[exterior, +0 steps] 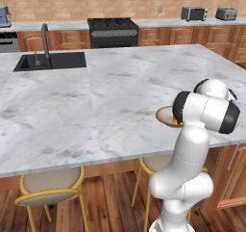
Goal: Place the cup inside the bowl on the dining table and move the bowl to any counter.
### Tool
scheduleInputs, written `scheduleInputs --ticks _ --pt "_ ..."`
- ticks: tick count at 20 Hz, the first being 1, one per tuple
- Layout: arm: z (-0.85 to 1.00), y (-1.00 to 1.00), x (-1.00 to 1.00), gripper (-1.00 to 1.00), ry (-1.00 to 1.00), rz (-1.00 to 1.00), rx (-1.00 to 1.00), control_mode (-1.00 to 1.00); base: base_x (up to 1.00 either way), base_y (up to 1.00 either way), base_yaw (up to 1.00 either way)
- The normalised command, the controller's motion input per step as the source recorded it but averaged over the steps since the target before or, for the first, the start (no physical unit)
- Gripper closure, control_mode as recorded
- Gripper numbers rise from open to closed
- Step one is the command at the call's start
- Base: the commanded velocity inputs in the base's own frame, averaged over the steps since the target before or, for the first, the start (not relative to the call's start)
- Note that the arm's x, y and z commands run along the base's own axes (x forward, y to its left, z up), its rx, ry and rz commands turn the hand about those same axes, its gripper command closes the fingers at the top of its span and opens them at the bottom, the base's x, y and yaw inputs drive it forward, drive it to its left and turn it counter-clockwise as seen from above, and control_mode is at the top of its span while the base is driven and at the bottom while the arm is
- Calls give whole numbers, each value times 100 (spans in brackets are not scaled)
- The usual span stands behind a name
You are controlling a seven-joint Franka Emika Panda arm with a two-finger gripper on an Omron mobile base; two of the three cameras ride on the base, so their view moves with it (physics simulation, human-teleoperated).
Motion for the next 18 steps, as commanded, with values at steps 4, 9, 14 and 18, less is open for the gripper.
scheduleInputs --ticks 4,9,14,18 --pt "14 0 0 100 0 0 0 -100 0 0 0" --pt "16 0 0 100 0 0 0 -100 0 0 0" --pt "9 0 3 100 0 0 0 -100 0 0 0" --pt "2 0 1 100 -1 0 3 -100 0 0 0"
